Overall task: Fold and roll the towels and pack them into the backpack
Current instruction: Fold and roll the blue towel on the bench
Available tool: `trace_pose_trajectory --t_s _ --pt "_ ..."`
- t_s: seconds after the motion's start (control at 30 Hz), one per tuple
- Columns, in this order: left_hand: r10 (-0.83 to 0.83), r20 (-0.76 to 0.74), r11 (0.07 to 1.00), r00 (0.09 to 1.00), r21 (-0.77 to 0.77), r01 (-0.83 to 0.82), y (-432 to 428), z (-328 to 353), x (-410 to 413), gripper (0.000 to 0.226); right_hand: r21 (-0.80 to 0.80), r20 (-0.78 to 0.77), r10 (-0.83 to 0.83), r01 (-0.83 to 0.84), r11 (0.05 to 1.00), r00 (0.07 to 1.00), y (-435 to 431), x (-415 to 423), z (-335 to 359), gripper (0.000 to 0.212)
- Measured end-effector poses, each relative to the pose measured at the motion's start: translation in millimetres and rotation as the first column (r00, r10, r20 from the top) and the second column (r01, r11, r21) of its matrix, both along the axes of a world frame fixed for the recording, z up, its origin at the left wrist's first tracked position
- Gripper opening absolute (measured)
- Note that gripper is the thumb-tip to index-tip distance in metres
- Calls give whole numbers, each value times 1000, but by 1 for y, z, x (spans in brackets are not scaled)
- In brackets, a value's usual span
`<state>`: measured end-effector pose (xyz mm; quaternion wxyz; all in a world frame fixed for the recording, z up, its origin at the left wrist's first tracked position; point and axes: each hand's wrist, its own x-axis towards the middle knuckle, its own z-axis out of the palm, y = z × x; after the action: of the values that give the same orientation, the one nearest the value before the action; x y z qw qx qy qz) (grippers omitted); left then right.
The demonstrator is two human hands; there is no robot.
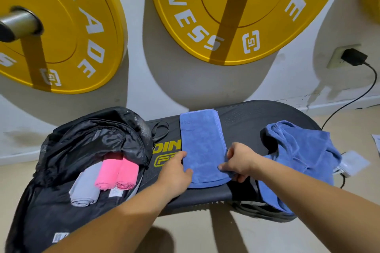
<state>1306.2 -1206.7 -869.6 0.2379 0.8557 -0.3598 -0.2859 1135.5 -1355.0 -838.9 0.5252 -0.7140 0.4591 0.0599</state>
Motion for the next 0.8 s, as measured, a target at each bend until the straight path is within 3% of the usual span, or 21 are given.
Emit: trace_pose_trajectory --t_s 0.1,0.2,0.23,0.3,0.4,0.57,0.67,0.73,0.8 --pt "-127 140 990 982 72 118 35 8 15 54 -118 -113 223 -236 965 968 22 4 0 30" --pt "-330 385 943 862 96 319 65 9 17 34 -473 -393 393 -550 688 831 34 8 3 26" --pt "-408 433 906 803 85 415 69 10 14 27 -526 -379 417 -563 637 826 37 9 3 26" --pt "-550 469 815 691 118 568 69 15 7 23 -554 -275 492 -554 621 826 45 10 2 26" --pt "-661 465 735 589 246 631 66 11 5 25 -576 -253 586 -607 548 770 60 9 -5 26" --pt "-665 461 728 588 223 648 60 -3 19 18 -635 -273 601 -610 474 751 67 8 -25 34" --pt "-639 464 742 614 158 652 60 -8 19 21 -726 -299 627 -598 340 719 67 10 -34 39" --pt "-577 431 787 694 64 614 60 -8 18 16 -821 -303 664 -541 183 684 66 9 -41 39" --pt "-514 380 830 769 -7 558 59 -6 17 8 -858 -310 667 -502 111 677 67 7 -47 33"
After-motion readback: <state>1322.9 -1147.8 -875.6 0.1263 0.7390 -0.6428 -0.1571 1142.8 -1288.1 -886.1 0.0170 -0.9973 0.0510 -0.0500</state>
